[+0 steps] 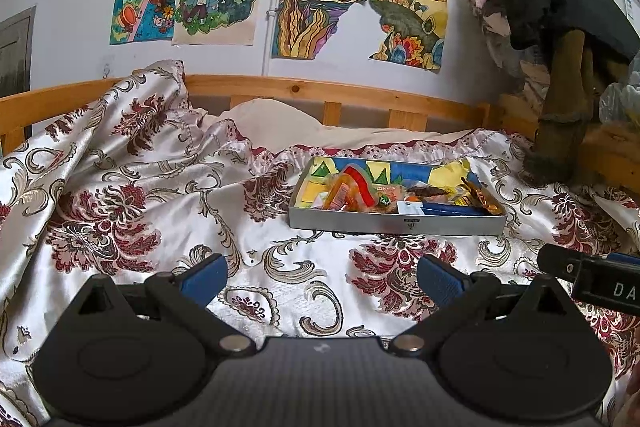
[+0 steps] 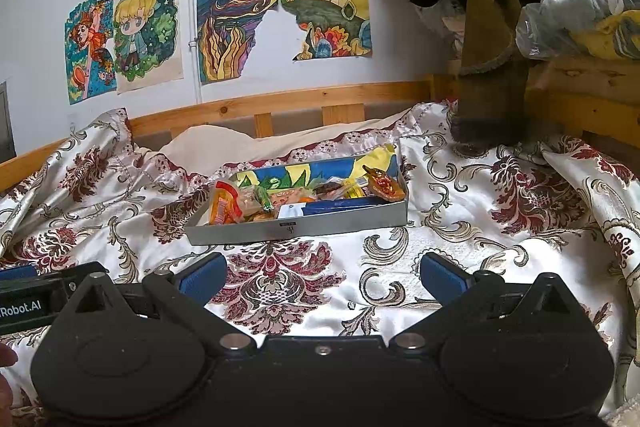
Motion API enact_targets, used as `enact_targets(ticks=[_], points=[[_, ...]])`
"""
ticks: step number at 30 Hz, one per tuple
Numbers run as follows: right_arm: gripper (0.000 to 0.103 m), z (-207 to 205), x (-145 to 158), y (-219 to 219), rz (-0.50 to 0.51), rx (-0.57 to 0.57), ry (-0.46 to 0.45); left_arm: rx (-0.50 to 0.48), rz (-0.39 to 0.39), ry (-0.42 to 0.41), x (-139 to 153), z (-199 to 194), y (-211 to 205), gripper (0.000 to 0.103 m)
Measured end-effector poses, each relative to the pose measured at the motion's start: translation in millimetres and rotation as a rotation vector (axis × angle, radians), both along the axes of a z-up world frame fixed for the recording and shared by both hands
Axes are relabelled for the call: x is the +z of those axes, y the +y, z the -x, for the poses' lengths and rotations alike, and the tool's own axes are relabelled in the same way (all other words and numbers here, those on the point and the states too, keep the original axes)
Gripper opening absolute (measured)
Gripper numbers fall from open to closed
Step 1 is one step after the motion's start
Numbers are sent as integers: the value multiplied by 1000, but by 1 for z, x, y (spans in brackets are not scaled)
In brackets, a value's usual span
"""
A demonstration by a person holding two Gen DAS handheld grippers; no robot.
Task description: Organize snacks
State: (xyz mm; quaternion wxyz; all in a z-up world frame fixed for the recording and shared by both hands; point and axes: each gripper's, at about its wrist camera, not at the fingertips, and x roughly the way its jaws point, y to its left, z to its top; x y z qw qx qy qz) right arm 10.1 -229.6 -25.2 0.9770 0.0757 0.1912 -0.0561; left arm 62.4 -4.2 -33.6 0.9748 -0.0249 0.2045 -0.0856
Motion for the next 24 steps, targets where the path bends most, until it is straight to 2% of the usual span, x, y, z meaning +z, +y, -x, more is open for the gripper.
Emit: enact_targets(ticks=[24], points=[[102, 0, 0, 0, 1, 0, 2, 5, 20, 15, -2, -1, 1, 103]])
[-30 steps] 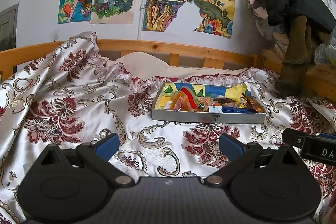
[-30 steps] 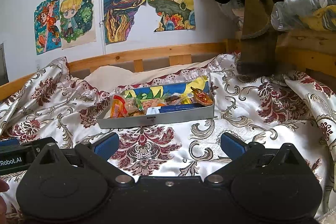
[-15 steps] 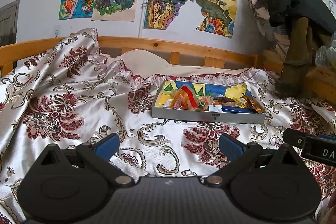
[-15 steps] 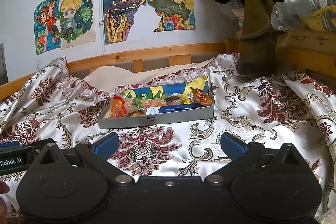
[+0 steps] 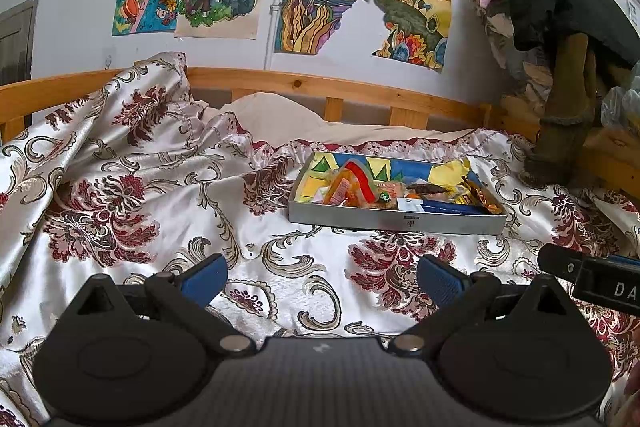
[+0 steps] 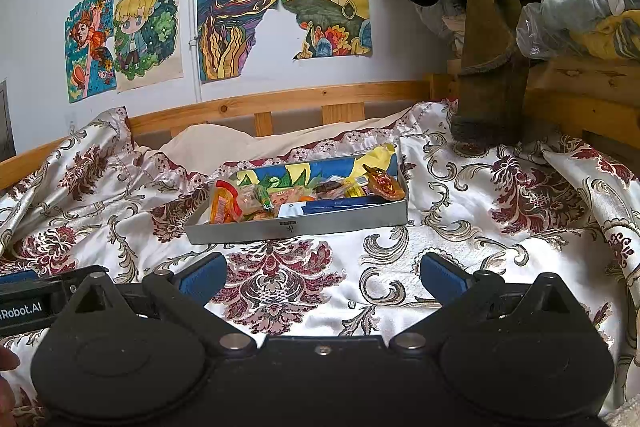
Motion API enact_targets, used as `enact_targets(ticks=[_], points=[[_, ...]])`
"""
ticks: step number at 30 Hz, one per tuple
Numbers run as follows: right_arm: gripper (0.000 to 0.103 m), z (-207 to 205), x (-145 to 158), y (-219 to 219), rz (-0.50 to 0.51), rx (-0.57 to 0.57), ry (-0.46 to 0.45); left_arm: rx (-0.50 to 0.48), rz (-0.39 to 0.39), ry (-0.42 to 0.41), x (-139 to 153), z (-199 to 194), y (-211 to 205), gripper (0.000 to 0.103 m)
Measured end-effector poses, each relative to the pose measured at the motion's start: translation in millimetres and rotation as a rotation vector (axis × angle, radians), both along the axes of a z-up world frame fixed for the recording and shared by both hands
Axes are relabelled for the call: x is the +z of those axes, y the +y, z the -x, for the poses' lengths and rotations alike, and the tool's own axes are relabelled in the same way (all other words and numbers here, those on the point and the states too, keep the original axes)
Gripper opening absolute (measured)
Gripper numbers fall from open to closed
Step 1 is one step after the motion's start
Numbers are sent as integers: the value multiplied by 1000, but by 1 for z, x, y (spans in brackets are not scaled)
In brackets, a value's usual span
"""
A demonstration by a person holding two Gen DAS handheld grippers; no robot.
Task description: Organize snacks
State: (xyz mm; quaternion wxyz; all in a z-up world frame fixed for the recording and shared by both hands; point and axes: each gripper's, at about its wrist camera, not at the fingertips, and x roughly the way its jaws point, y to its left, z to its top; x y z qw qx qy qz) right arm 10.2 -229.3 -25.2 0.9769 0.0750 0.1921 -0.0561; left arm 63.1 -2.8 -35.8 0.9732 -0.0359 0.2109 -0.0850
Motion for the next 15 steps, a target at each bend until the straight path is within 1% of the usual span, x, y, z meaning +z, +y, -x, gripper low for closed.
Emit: enact_targets(ticks=[15], points=[[102, -1, -1, 0, -2, 8, -1, 6, 1, -4, 0, 0, -1, 103]])
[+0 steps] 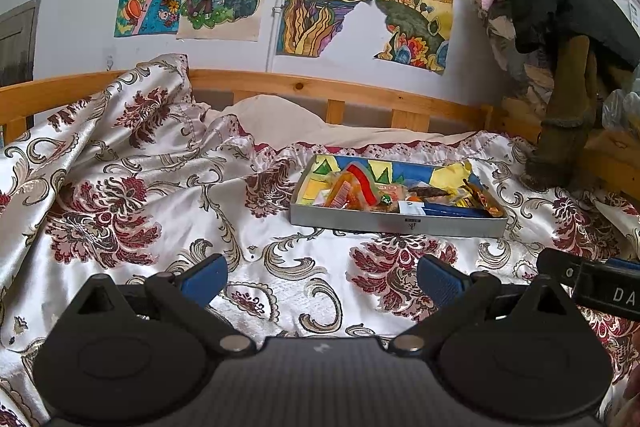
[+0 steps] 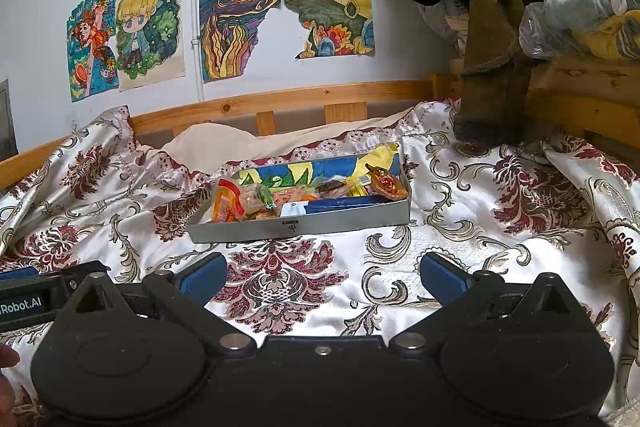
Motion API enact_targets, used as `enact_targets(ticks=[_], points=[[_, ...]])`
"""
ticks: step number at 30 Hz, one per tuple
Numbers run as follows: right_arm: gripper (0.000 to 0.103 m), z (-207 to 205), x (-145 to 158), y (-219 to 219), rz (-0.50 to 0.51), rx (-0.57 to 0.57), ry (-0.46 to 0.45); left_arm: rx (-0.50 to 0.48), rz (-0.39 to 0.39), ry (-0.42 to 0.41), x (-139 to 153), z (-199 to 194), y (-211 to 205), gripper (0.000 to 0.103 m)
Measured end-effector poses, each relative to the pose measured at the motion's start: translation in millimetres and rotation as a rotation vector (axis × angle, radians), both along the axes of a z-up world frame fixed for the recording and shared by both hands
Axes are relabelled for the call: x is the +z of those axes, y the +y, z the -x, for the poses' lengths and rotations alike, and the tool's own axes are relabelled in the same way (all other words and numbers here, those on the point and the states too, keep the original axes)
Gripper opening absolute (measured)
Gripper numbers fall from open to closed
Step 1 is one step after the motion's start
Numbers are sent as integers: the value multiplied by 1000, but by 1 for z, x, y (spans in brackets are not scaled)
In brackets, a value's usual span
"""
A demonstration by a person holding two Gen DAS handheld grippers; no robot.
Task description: Organize snacks
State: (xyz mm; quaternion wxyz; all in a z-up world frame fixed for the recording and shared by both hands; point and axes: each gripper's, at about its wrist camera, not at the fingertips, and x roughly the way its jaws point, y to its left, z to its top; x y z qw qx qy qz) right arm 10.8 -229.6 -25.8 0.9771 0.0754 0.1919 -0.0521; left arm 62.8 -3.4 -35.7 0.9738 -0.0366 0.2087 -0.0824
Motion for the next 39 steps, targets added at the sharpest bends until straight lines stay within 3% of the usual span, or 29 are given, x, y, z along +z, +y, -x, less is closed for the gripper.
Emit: enact_targets(ticks=[21, 35, 39], points=[[102, 0, -3, 0, 2, 8, 1, 8, -2, -2, 1, 0, 0, 103], [102, 0, -3, 0, 2, 7, 1, 68, -77, -14, 3, 3, -6, 102], [102, 0, -3, 0, 3, 9, 1, 67, -54, 4, 3, 1, -4, 102]])
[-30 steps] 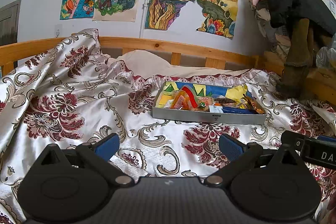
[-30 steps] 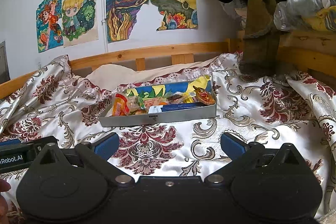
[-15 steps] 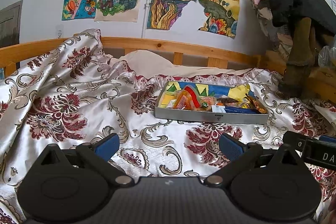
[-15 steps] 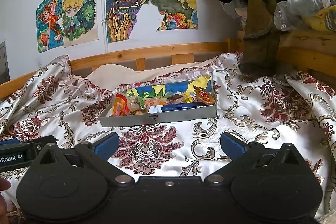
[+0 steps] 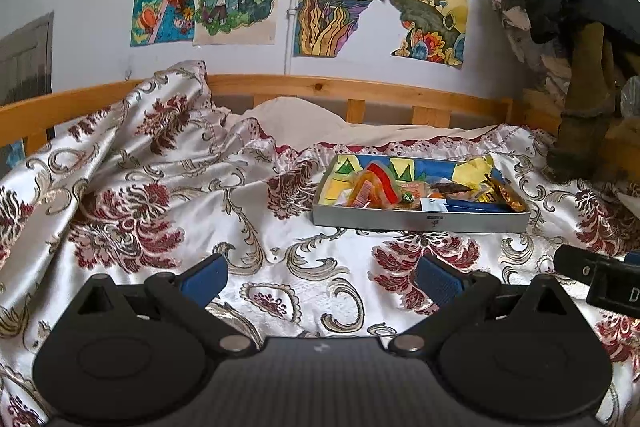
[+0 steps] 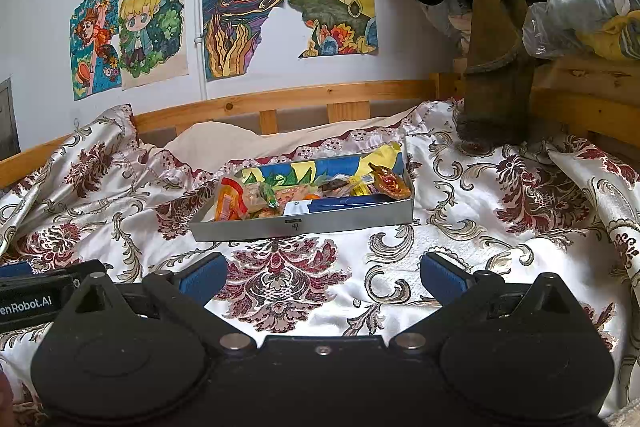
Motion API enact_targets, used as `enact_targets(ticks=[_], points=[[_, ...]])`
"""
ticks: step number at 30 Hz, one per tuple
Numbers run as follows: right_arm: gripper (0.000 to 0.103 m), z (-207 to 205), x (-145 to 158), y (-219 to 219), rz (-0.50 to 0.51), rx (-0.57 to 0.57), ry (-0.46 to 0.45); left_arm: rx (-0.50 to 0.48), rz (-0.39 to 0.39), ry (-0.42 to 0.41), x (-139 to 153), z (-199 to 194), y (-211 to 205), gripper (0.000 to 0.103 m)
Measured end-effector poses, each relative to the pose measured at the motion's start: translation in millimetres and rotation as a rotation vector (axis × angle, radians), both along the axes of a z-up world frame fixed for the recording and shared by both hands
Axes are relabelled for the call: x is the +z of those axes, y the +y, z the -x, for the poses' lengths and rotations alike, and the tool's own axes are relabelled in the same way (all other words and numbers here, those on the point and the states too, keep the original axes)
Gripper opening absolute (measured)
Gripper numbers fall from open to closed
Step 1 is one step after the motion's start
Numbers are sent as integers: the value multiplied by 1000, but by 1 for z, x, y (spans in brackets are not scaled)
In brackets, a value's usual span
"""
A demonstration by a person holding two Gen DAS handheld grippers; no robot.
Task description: Organize snacks
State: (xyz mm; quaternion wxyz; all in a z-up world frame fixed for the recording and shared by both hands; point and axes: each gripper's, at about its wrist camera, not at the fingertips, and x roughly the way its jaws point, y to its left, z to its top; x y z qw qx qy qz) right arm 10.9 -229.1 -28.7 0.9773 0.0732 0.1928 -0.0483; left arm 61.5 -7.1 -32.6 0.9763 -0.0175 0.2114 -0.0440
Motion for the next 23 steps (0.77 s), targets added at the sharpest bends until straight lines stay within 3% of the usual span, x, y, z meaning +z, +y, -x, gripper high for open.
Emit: enact_targets(ticks=[23], points=[[102, 0, 0, 1, 0, -2, 3, -5, 11, 28, -4, -2, 2, 102]])
